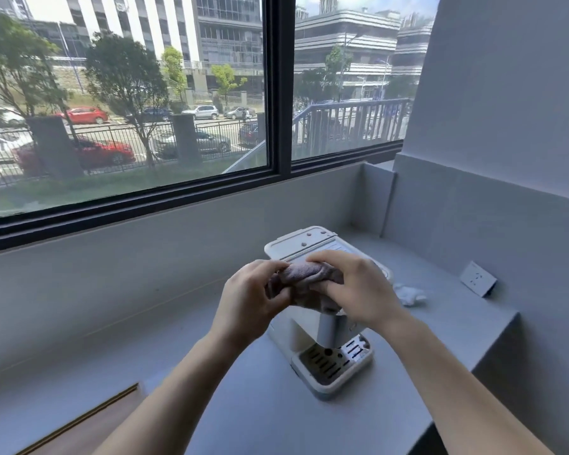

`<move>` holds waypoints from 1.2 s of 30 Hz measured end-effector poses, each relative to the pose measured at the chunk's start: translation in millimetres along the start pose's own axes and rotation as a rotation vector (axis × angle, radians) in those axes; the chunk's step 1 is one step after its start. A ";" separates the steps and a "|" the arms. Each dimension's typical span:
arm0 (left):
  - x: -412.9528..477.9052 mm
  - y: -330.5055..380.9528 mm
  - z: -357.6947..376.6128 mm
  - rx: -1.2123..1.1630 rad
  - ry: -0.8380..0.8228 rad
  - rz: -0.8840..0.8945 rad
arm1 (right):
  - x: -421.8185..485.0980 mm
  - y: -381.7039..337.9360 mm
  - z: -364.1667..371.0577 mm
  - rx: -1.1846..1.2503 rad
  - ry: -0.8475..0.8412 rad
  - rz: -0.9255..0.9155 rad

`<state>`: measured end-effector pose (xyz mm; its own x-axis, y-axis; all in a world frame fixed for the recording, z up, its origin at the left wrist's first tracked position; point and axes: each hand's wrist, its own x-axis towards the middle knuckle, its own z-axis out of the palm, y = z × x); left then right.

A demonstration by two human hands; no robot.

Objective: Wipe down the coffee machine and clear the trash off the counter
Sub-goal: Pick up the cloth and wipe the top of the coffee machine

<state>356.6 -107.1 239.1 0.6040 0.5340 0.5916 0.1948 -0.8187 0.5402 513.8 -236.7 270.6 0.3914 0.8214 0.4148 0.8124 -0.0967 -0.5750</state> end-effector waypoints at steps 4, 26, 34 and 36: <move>14.1 21.8 27.5 0.013 -0.039 0.061 | -7.7 14.4 -15.8 -0.078 0.064 0.095; -19.4 27.2 161.3 0.305 0.205 0.194 | 15.5 137.2 -25.0 -0.230 -0.157 -0.029; -22.7 28.1 171.9 0.242 0.262 0.191 | 18.8 165.8 -13.6 -0.030 0.078 -0.103; -22.0 27.7 172.2 0.298 0.258 0.207 | 29.0 164.7 -10.3 -0.043 0.100 -0.041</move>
<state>481.8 -177.9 138.0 0.4481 0.3570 0.8196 0.3272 -0.9187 0.2214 663.4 -234.5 195.2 0.3972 0.7653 0.5065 0.8454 -0.0904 -0.5264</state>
